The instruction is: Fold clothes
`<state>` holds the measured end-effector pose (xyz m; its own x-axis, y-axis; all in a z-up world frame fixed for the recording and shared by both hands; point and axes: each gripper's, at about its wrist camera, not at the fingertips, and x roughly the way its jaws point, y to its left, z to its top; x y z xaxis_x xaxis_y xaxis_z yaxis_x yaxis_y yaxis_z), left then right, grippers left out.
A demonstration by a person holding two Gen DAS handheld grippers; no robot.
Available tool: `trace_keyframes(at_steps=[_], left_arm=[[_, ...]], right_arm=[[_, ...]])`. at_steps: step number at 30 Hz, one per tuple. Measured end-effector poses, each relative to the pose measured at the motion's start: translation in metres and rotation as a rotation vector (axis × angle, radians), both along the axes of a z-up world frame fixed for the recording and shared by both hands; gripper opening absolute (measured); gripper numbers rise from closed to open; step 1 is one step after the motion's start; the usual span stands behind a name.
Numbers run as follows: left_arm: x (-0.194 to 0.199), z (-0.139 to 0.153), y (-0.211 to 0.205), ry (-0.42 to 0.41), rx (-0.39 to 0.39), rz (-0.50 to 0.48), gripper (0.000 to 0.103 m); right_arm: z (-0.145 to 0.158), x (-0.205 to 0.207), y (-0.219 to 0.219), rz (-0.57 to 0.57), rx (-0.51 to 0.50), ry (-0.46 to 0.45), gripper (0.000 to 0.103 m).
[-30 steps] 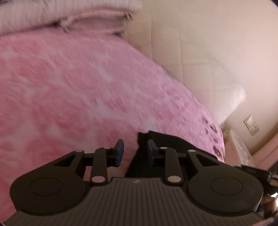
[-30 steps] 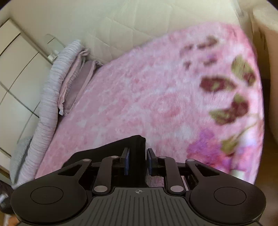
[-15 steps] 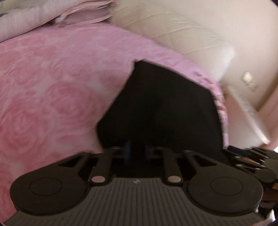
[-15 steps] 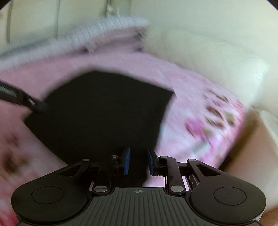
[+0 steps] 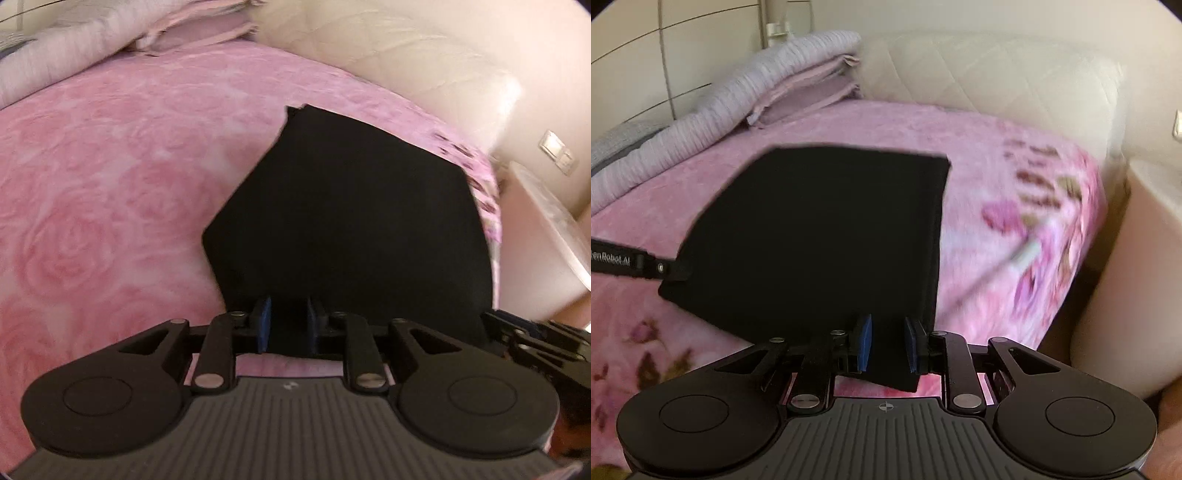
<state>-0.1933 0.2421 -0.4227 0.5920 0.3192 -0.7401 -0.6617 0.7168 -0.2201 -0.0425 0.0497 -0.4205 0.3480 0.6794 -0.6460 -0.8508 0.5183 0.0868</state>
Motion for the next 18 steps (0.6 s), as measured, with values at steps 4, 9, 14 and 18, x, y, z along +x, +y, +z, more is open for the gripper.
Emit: trace_keyframes(at_steps=[4, 9, 14, 18], left_arm=[[0.004, 0.019, -0.012, 0.061, 0.042, 0.042, 0.017], [-0.013, 0.037, -0.043, 0.104, 0.082, 0.059, 0.023], [-0.039, 0.052, -0.078, 0.1, 0.057, 0.037, 0.024], [-0.051, 0.067, -0.102, 0.089, 0.083, 0.041, 0.026]], right_arm=[[0.012, 0.006, 0.001, -0.032, -0.044, 0.054, 0.021], [0.027, -0.009, -0.018, -0.064, -0.036, 0.092, 0.022], [0.042, -0.023, -0.038, -0.097, -0.027, 0.131, 0.022], [0.053, -0.034, -0.053, -0.123, -0.021, 0.162, 0.022]])
